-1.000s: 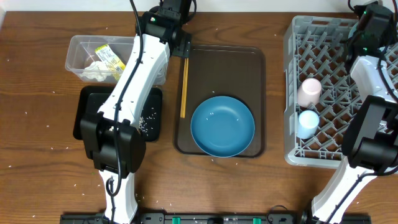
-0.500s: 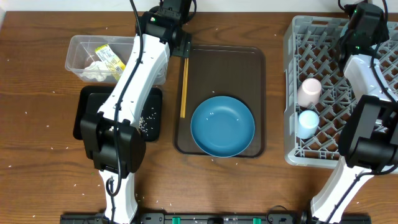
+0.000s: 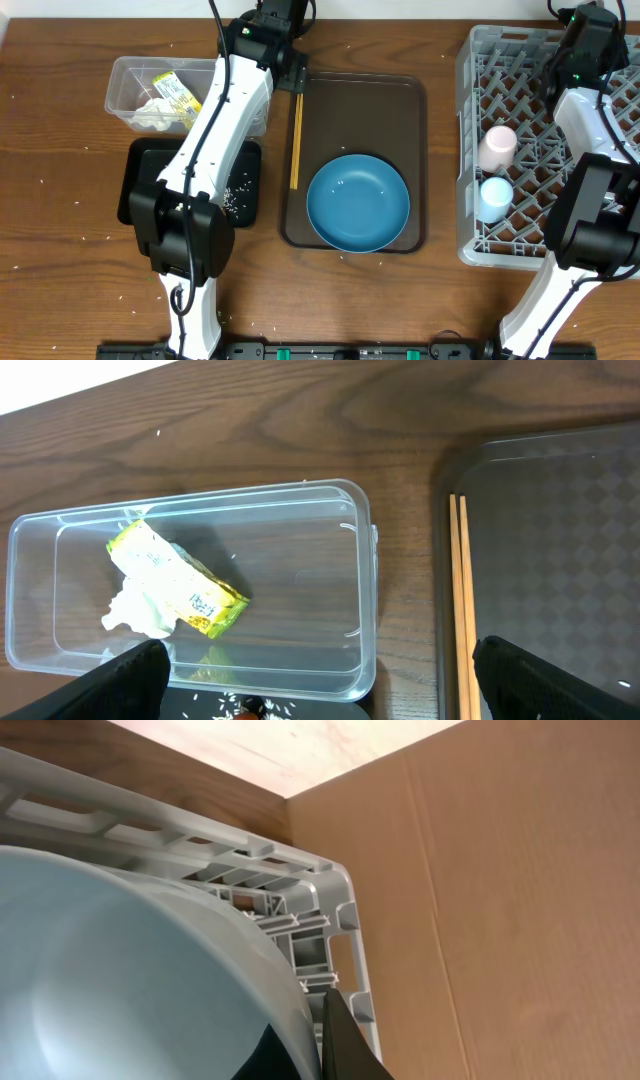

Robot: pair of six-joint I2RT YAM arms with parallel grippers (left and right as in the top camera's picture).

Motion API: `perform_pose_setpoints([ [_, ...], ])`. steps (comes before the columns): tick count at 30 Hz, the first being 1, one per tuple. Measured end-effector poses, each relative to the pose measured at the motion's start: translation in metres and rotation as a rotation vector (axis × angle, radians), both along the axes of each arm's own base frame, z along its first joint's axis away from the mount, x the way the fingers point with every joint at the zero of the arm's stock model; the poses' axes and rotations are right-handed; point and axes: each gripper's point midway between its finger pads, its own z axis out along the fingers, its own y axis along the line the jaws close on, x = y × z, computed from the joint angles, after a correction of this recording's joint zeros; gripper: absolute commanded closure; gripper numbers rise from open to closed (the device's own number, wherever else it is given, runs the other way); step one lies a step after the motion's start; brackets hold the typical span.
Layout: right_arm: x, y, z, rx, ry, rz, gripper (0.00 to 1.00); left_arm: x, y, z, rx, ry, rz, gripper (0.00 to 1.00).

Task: Sort waste into correct bins and load items into the dishwasher rack
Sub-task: 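Lower the bowl into the rack slots with the right gripper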

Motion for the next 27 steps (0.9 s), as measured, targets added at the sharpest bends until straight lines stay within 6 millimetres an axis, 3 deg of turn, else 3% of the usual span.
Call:
perform_pose_setpoints([
  [13, -0.005, 0.0, -0.007, 0.004, 0.04, -0.009, 0.99, 0.0, 0.0, 0.0, 0.0, 0.0, 0.0, 0.02],
  [20, -0.006, -0.008, 0.006, -0.047, -0.002, -0.061, 0.99, 0.0, 0.0, 0.0, 0.0, 0.0, 0.0, 0.02],
  [27, -0.011, -0.01, 0.004, -0.07, 0.037, -0.08, 0.99, 0.0, 0.0, 0.0, 0.002, -0.001, 0.001, 0.02],
])
